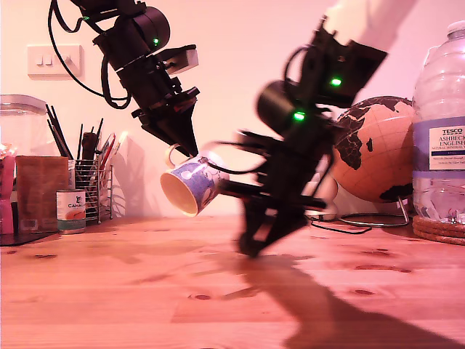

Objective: Lift the coffee cup and remove the coffee capsule that is hidden under it

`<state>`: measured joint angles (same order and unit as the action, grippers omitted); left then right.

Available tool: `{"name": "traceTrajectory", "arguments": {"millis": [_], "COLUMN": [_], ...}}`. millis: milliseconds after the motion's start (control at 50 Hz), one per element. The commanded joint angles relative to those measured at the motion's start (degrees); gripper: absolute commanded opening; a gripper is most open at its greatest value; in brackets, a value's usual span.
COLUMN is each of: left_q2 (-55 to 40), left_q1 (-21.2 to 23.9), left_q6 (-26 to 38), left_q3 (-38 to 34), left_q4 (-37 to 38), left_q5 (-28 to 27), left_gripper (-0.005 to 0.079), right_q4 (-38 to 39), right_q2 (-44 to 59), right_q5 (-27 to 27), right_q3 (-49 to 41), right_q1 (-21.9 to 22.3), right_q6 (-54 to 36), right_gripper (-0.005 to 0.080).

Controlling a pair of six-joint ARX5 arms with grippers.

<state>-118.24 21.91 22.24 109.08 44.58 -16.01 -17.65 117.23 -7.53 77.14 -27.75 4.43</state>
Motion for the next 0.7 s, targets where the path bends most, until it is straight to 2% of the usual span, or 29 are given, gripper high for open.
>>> {"name": "traceTrajectory", "arguments": {"millis": [0,440,680], "left_q2": [1.4,1.4,1.4], "left_q1": [-0.1,-0.1,-0.1], "left_q6": [-0.3,-0.3,-0.4], "left_q3": [0.9,0.9,0.9], "left_q4": [-1.4,-1.8,-2.2], "left_q5": [-0.5,-0.5,-0.5], "left_gripper": [-0.0020,-0.0020,-0.0020], "right_q4": [-1.4,-8.6,-12.8], "right_q2": [-1.8,-5.9,-7.8], "right_q5": [1.4,8.9,14.5], "right_q3": [0.2,0.2,0.3], "right_q1": [2.4,11.8,14.1], "right_q6": [-0.4,-4.3,-7.3], "right_gripper": [0.0052,0.0053,0.0053]}}
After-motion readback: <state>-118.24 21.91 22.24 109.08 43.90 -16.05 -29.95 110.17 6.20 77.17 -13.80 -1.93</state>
